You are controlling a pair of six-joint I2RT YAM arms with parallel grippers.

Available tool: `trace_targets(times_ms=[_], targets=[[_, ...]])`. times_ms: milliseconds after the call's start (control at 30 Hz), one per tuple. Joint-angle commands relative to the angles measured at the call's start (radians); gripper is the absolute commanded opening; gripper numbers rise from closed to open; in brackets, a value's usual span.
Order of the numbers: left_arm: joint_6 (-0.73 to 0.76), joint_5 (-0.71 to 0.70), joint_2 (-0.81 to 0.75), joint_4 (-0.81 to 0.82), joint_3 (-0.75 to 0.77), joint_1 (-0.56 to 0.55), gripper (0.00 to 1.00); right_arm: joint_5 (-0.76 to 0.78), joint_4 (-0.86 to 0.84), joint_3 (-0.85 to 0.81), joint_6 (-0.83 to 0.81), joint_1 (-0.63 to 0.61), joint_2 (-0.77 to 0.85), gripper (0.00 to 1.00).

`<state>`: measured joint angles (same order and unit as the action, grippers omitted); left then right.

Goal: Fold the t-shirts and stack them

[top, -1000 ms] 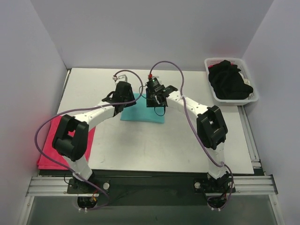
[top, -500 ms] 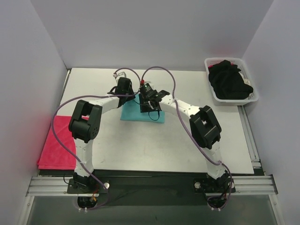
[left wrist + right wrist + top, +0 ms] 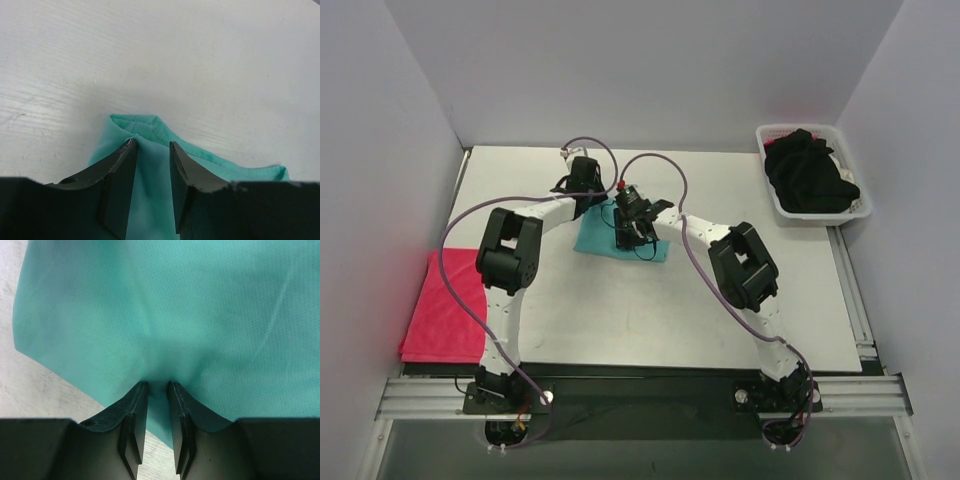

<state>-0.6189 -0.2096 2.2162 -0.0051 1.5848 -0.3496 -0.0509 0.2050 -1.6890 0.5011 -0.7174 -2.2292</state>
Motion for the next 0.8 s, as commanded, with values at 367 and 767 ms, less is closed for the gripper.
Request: trace_targets(times_ms=[367, 767], targets=[[0.004, -0.018, -0.042, -0.024, 0.024, 0.040, 0.43, 0.025, 0.054, 0.088, -0.007, -0.008, 0.063, 0.24], [0.028, 0.044, -0.314, 0.021, -0.189, 0.037, 0.44, 0.048, 0.054, 0.060, -0.019, 0.012, 0.183, 0.25]])
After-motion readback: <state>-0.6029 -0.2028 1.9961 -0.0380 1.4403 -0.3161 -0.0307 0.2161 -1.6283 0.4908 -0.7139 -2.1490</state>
